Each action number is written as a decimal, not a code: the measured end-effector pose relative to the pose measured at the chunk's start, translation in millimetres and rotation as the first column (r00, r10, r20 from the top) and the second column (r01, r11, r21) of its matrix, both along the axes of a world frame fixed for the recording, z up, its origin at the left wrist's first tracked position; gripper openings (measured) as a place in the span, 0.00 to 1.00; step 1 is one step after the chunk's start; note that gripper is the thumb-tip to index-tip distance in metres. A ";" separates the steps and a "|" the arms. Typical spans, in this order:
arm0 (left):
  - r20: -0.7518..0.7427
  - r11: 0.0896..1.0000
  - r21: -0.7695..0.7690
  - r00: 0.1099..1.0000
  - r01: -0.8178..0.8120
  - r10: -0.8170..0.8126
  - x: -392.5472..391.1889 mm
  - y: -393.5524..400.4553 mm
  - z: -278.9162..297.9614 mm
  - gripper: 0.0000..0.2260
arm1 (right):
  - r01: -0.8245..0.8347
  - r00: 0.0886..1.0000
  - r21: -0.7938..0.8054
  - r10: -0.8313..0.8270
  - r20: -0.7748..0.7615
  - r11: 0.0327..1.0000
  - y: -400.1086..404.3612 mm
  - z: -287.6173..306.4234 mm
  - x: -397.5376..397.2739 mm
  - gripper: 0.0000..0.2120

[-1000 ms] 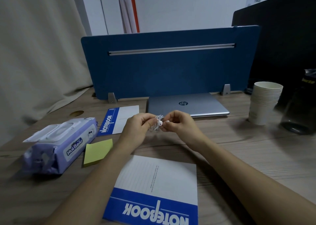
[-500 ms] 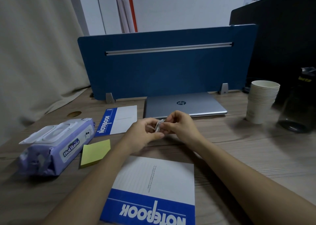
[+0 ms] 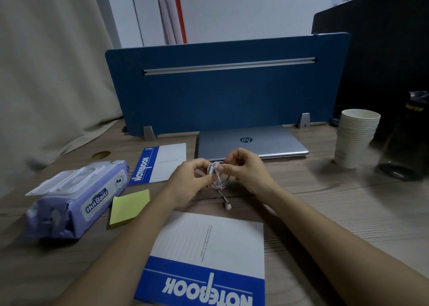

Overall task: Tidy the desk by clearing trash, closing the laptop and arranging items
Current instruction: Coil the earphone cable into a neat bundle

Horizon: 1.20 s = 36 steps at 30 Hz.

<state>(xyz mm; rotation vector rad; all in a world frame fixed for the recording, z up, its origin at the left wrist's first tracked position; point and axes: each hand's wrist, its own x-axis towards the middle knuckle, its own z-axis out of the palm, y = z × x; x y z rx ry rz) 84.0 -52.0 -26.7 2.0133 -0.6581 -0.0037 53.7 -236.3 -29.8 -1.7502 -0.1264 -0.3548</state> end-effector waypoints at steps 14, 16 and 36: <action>-0.179 0.983 -0.174 0.981 0.049 -0.080 -1.6 -2.2 1.4 0.07 | -0.154 0.987 -0.013 0.153 -0.053 0.988 0.1 1.8 -6.4 0.07; -0.190 0.982 -0.188 0.980 0.023 -0.060 0.0 -1.7 0.9 0.07 | -0.153 0.987 -0.049 0.150 -0.066 0.987 -0.6 2.0 -6.5 0.05; -0.384 0.930 -0.315 0.921 -0.191 0.060 13.8 8.3 -6.6 0.06 | -0.281 0.956 -0.706 0.253 -0.148 0.650 -21.0 3.8 -3.2 0.07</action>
